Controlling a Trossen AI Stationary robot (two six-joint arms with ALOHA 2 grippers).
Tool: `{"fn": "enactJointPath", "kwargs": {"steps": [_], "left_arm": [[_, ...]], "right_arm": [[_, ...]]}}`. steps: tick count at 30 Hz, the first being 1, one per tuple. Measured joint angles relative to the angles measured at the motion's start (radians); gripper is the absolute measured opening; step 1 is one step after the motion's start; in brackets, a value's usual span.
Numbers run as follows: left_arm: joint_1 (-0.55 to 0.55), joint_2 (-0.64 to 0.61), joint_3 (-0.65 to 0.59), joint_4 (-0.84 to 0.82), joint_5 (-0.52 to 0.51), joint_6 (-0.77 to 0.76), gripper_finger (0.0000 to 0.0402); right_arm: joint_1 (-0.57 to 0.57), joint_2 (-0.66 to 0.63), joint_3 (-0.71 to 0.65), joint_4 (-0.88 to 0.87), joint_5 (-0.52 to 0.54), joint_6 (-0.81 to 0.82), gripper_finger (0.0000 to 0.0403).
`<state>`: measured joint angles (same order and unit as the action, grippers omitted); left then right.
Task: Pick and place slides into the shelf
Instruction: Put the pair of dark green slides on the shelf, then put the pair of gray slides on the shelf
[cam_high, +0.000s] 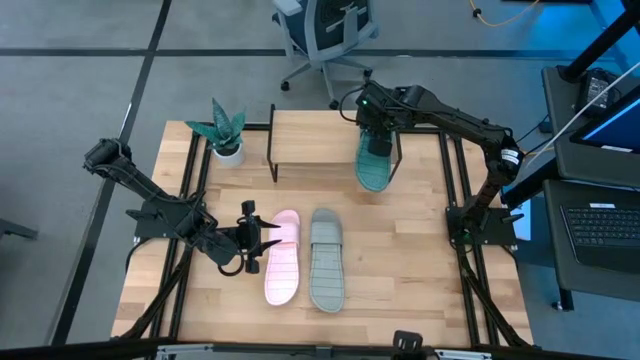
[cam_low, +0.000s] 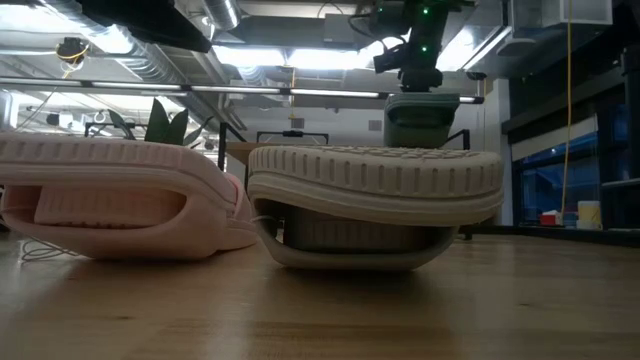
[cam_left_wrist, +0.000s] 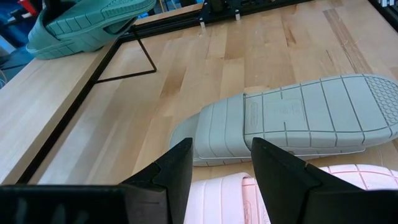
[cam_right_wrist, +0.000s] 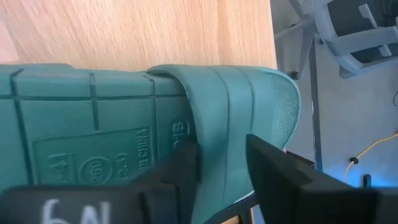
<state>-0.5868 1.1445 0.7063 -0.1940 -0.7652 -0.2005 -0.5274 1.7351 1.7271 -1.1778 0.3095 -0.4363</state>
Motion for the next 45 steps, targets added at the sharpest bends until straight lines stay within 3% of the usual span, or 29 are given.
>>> {"fn": "enactJointPath", "kwargs": {"steps": [6, 14, 25, 37, 45], "left_arm": [[0.000, 0.000, 0.000, 0.000, 0.000, 0.000, 0.0157], [0.000, 0.000, 0.000, 0.000, 0.000, 0.000, 0.0157], [0.000, 0.000, 0.000, 0.000, 0.000, 0.000, 0.0157], [0.000, 0.000, 0.000, 0.000, 0.000, 0.000, 0.0157], [0.000, 0.000, 0.000, 0.000, 0.000, 0.012, 0.0157]], "right_arm": [[0.000, 0.000, 0.000, 0.000, 0.001, -0.014, 0.0197], [0.000, 0.000, 0.000, 0.001, 0.002, -0.010, 0.0232], [0.022, 0.000, 0.023, -0.019, -0.002, -0.002, 0.0235], [0.043, 0.000, 0.216, -0.213, -0.072, 0.173, 0.0231], [0.112, -0.001, 0.322, -0.223, -0.070, 0.277, 0.0229]]}}
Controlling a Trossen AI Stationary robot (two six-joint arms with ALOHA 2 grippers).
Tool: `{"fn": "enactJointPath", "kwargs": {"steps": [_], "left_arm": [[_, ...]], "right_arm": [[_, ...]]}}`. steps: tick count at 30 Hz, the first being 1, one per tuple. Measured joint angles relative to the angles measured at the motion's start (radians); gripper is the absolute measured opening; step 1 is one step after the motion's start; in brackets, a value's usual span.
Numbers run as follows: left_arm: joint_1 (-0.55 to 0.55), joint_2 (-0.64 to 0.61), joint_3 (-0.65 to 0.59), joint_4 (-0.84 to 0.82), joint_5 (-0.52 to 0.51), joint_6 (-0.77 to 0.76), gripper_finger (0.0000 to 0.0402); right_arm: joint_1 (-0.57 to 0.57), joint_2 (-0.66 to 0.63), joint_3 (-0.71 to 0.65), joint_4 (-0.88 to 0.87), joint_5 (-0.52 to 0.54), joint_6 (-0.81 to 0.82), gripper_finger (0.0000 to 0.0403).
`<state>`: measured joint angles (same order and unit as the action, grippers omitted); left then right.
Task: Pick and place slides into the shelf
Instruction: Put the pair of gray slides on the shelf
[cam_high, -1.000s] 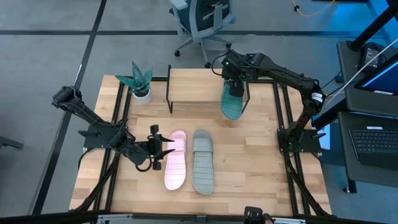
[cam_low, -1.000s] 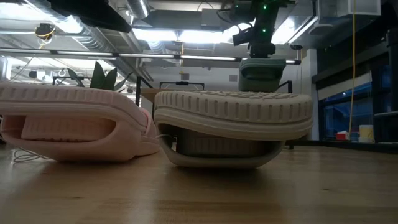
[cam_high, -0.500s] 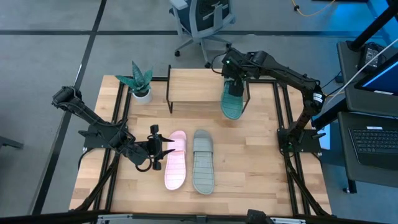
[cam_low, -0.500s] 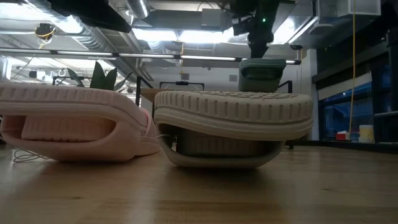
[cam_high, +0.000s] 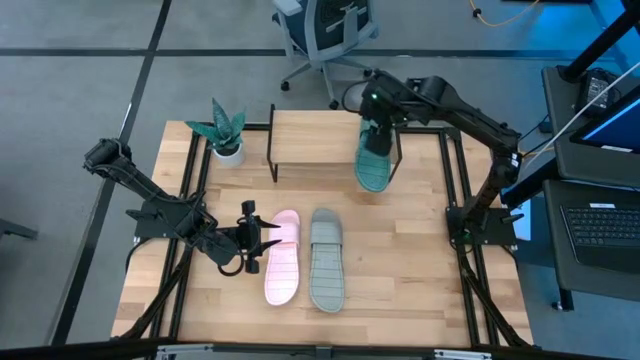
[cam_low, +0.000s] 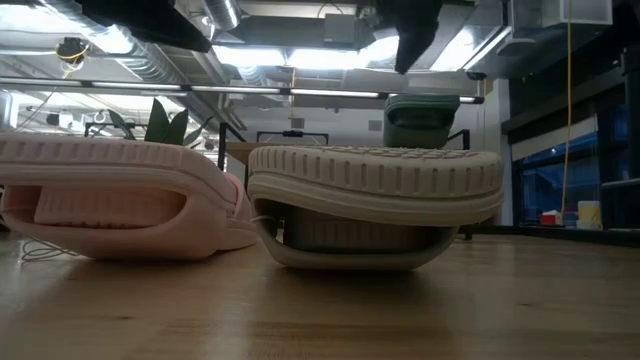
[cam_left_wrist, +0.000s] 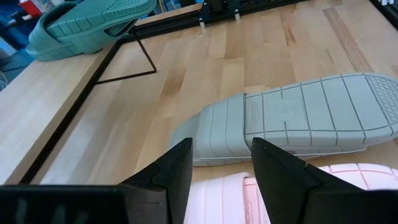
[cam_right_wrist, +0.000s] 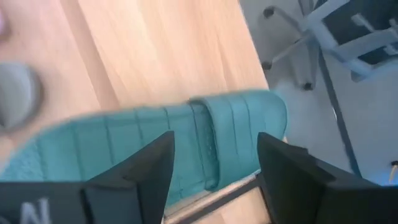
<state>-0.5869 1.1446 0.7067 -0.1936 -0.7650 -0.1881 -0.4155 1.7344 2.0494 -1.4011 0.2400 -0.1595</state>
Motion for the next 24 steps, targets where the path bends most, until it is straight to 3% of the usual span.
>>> {"fn": "enactJointPath", "kwargs": {"steps": [6, 14, 18, 24], "left_arm": [[0.000, 0.000, 0.000, 0.014, 0.000, 0.015, 0.0157], [-0.001, 0.000, 0.000, 0.031, 0.000, 0.010, 0.0157], [-0.001, 0.000, 0.000, 0.038, 0.000, 0.007, 0.0157], [-0.019, 0.000, 0.000, 0.085, 0.000, 0.012, 0.0157]], "right_arm": [[0.084, 0.001, 0.068, -0.020, 0.012, 0.013, 0.0229], [0.302, -0.059, 0.054, -0.026, 0.142, 0.109, 0.0229], [0.438, -0.129, -0.061, 0.026, 0.205, 0.210, 0.0229], [0.625, -0.245, -0.387, 0.227, 0.290, 0.309, 0.0229]]}}
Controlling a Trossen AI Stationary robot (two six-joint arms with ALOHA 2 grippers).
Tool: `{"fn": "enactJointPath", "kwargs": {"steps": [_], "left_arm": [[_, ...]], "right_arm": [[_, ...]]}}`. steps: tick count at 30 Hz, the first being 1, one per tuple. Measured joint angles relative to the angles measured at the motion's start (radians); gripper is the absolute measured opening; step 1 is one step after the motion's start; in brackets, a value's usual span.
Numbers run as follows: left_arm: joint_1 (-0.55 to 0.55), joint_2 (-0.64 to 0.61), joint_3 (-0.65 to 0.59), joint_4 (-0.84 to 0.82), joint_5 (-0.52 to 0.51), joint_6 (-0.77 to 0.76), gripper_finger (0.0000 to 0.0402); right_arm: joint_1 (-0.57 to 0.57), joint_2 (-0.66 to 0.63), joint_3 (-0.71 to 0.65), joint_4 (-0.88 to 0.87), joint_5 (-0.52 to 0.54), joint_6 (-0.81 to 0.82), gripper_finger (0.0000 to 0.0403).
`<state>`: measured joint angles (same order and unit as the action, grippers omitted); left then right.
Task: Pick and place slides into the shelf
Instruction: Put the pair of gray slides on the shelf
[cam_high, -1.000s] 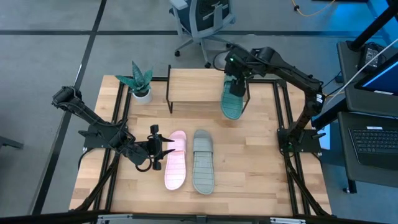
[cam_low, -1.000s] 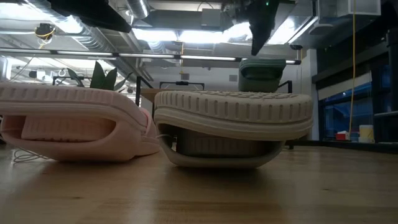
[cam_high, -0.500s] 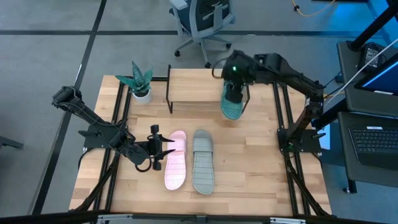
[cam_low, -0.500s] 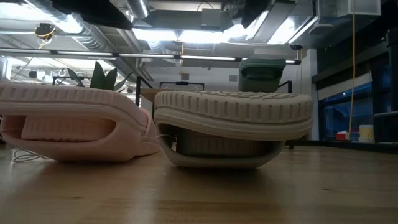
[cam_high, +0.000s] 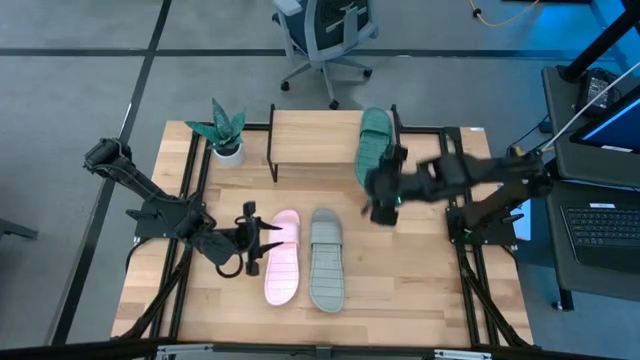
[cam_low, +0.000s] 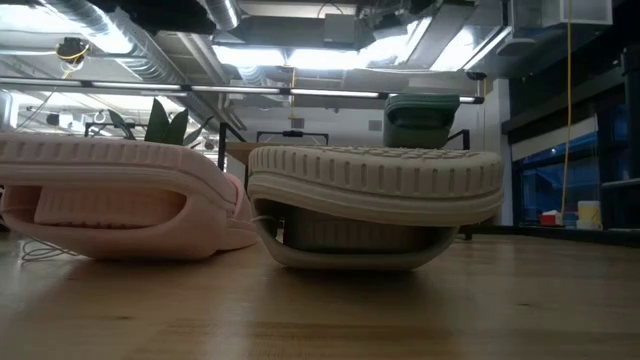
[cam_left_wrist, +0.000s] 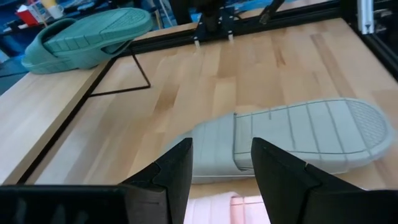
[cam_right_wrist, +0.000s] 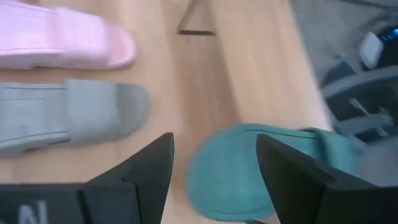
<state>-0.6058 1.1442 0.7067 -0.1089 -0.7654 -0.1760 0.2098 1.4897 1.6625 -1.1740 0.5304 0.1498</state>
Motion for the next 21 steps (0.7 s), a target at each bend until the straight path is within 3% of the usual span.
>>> {"fn": "enactJointPath", "kwargs": {"steps": [7, 16, 21], "left_arm": [[-0.046, 0.000, 0.000, 0.021, 0.000, -0.002, 0.0157], [-0.092, 0.000, 0.000, 0.078, 0.000, 0.024, 0.0157], [-0.110, 0.000, 0.000, 0.085, 0.000, 0.026, 0.0157]], "right_arm": [[0.153, -0.114, -0.310, 0.295, 0.028, 0.080, 0.0229], [0.333, -0.159, -0.585, 0.561, 0.139, 0.186, 0.0229], [0.415, -0.159, -0.715, 0.824, 0.181, 0.160, 0.0229]]}}
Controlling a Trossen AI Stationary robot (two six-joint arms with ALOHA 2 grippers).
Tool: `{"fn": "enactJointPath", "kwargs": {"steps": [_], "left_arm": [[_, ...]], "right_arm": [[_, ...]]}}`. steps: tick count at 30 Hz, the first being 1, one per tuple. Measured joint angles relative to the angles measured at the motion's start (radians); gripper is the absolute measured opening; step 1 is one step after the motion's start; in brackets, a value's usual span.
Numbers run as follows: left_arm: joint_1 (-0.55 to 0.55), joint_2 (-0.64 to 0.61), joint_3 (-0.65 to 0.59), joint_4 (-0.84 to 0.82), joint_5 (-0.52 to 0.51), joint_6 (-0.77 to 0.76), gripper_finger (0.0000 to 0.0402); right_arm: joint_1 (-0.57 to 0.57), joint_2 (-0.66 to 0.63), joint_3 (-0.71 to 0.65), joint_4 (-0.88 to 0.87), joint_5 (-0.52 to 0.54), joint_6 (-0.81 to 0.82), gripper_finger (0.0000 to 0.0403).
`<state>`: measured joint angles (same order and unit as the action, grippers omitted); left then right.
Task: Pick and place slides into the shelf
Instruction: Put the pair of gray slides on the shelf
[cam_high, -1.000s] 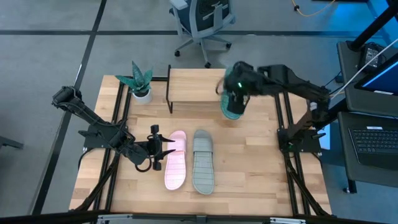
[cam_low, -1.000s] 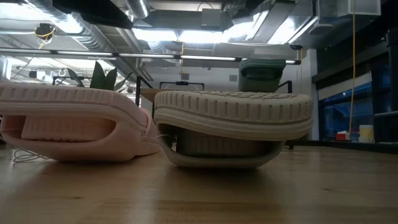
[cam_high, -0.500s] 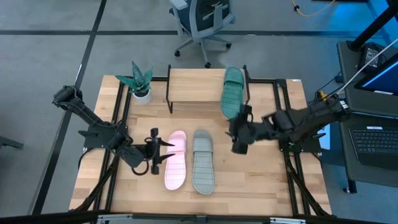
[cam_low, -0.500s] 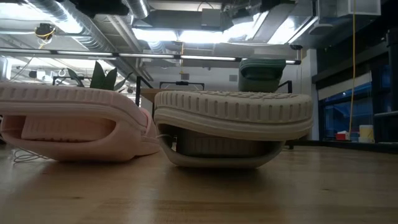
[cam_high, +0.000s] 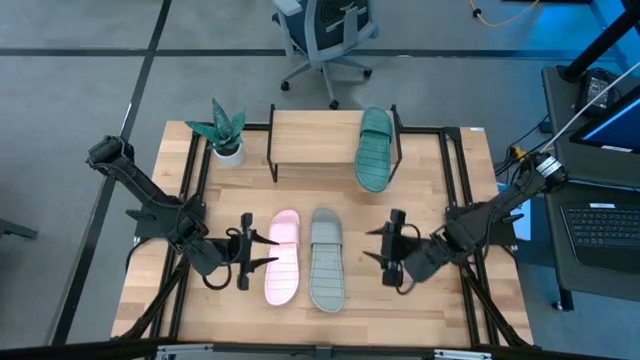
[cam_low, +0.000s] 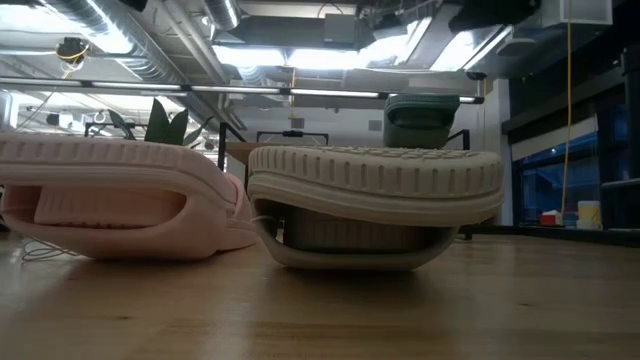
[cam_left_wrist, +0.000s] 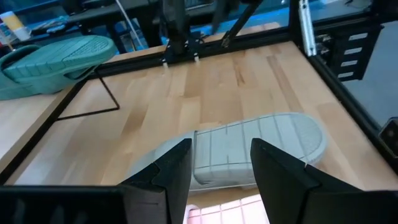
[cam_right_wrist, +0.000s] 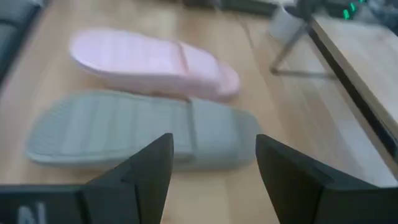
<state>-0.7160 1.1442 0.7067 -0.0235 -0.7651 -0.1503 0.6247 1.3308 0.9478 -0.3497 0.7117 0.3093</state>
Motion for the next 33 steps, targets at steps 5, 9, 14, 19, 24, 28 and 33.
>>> {"fn": "enactJointPath", "kwargs": {"steps": [5, 9, 14, 19, 24, 28, 33], "left_arm": [[0.000, 0.000, 0.000, 0.044, 0.036, 0.002, 0.0157], [0.000, -0.001, -0.054, 0.152, 0.046, -0.004, 0.0157], [0.000, 0.000, -0.242, 0.429, 0.053, -0.005, 0.0157], [0.000, -0.032, -0.378, 0.644, 0.074, 0.036, 0.0157], [0.015, -0.134, -0.457, 0.692, 0.080, 0.080, 0.0157], [0.018, -0.231, -0.534, 0.692, 0.083, 0.081, 0.0157], [0.018, -0.332, -0.615, 0.690, 0.085, 0.051, 0.0157]], "right_arm": [[0.043, 0.000, -0.127, 0.340, 0.003, -0.115, 0.0229], [0.047, 0.001, -0.229, 0.551, 0.004, -0.162, 0.0229], [0.027, 0.001, -0.312, 0.690, 0.005, -0.162, 0.0229], [-0.029, 0.001, -0.333, 0.759, -0.006, -0.161, 0.0229], [-0.122, 0.014, -0.319, 0.797, -0.138, -0.166, 0.0229], [-0.164, 0.060, -0.269, 0.786, -0.155, -0.263, 0.0229], [-0.163, 0.127, -0.119, 0.651, -0.108, -0.397, 0.0229]]}}
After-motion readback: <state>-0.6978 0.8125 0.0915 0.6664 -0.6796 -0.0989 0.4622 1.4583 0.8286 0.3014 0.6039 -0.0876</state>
